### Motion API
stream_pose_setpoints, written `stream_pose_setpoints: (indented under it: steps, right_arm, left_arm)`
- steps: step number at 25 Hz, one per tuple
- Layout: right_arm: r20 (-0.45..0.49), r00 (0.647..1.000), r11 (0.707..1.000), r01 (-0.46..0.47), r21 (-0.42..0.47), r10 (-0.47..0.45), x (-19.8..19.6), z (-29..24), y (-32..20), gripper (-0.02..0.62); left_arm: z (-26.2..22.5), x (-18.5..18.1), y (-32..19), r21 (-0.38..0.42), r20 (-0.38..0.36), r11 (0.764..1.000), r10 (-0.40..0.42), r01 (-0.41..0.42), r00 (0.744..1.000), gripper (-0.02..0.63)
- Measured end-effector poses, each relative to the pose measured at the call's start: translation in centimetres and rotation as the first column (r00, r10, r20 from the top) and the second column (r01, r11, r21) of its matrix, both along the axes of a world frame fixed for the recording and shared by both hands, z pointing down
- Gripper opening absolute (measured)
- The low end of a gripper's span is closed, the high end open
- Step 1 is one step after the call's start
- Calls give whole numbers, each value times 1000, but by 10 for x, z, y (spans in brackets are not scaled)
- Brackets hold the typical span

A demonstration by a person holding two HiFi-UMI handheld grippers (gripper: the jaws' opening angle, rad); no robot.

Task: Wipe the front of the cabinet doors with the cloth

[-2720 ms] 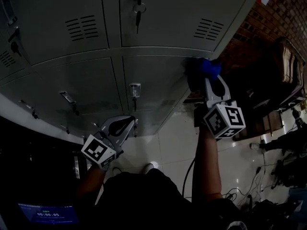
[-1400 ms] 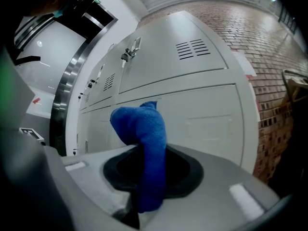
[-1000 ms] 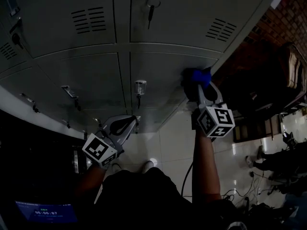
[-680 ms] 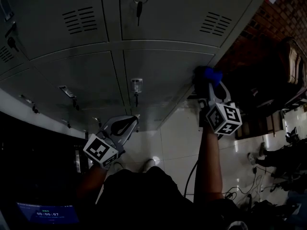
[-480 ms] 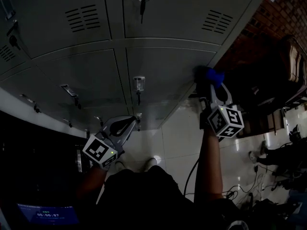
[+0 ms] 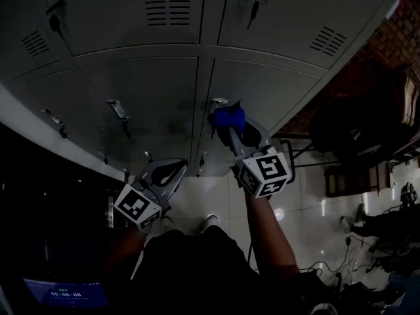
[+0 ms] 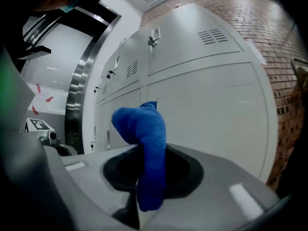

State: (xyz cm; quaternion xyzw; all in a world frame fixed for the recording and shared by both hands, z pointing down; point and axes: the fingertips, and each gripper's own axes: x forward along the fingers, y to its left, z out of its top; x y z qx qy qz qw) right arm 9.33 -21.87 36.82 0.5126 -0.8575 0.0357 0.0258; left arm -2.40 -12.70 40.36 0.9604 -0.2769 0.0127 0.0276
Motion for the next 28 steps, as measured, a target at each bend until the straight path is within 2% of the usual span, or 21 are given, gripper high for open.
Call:
stream_pose_setpoints:
  steps: [3, 6, 10, 14, 21, 28]
  right_arm:
    - [-4, 999, 999, 44, -19, -44, -30, 10, -12, 84]
    - [-11, 999, 999, 41, -18, -42, -41, 12, -25, 84]
    - [-16, 1000, 1000, 14, -18, -14, -36, 13, -37, 84]
    - [-31, 999, 1000, 25, -14, -25, -27, 13, -38, 84]
    - [-39, 999, 1000, -18, -19, 17, 17, 18, -38, 84]
    - [-46, 994, 995, -98, -21, 97, 83, 21, -33, 86]
  left_arm:
    - [4, -23, 3, -12, 6, 999, -42, 42, 999, 0]
    - [5, -40, 7, -14, 9, 997, -75, 75, 997, 0]
    - [4, -50, 10, -10, 12, 994, -105, 105, 994, 0]
    - [2, -48, 12, -8, 17, 993, -117, 117, 993, 0]
    - [5, -23, 9, -13, 18, 995, -99, 100, 995, 0]
    - [6, 19, 4, -10, 15, 999, -49, 49, 999, 0]
